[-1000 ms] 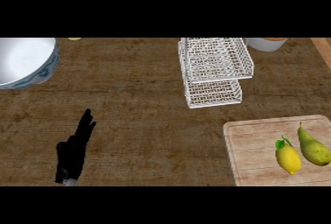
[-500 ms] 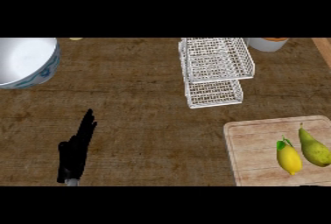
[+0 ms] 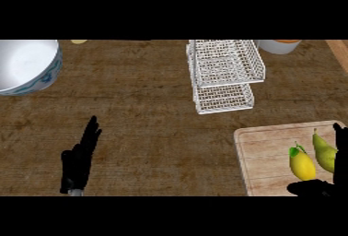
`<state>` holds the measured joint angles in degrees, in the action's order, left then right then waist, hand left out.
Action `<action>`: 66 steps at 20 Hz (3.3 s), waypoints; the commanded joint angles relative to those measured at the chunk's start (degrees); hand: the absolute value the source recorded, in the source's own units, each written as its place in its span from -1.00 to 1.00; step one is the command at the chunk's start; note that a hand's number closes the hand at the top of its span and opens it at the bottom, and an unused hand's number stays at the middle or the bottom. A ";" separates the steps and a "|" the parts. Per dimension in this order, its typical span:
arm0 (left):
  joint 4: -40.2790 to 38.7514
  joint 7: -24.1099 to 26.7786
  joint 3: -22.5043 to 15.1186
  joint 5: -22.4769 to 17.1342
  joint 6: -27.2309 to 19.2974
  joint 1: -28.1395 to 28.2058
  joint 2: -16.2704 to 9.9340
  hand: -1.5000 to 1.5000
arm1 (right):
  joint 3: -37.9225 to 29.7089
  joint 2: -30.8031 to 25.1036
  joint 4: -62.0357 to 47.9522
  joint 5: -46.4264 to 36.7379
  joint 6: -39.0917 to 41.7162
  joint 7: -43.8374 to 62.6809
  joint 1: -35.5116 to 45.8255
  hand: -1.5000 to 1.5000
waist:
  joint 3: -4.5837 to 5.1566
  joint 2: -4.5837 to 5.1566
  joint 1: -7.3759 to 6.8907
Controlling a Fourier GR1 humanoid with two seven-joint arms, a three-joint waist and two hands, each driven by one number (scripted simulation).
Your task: Pick the lemon from the cutting board and place it in the tiered basket
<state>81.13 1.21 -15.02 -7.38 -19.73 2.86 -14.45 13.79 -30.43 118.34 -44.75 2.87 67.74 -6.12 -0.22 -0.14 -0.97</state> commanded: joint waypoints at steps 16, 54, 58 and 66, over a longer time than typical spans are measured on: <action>-1.31 -1.17 1.19 0.63 1.75 1.93 -0.27 0.00 | -2.41 10.57 -12.31 -0.70 13.94 11.13 7.78 -1.00 | 0.30 0.18 0.61; -1.46 -2.53 4.52 3.96 2.89 0.97 2.84 0.00 | -4.57 25.48 -25.39 -19.72 7.66 2.16 9.78 1.00 | 0.26 0.12 0.68; -1.60 -3.00 3.87 3.68 3.49 0.03 3.26 0.00 | -0.16 30.06 -25.51 -19.79 1.65 14.94 11.12 1.00 | 0.31 0.37 -0.33; -1.08 -1.92 3.14 4.18 3.39 2.14 3.55 0.00 | -0.82 30.35 -16.31 -28.41 -7.42 17.43 17.93 1.00 | 0.57 -0.90 0.19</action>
<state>81.42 -0.51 -11.04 -3.39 -16.31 3.05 -11.52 12.17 -1.34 98.06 -69.75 2.02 70.76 8.00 0.07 -0.74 -0.94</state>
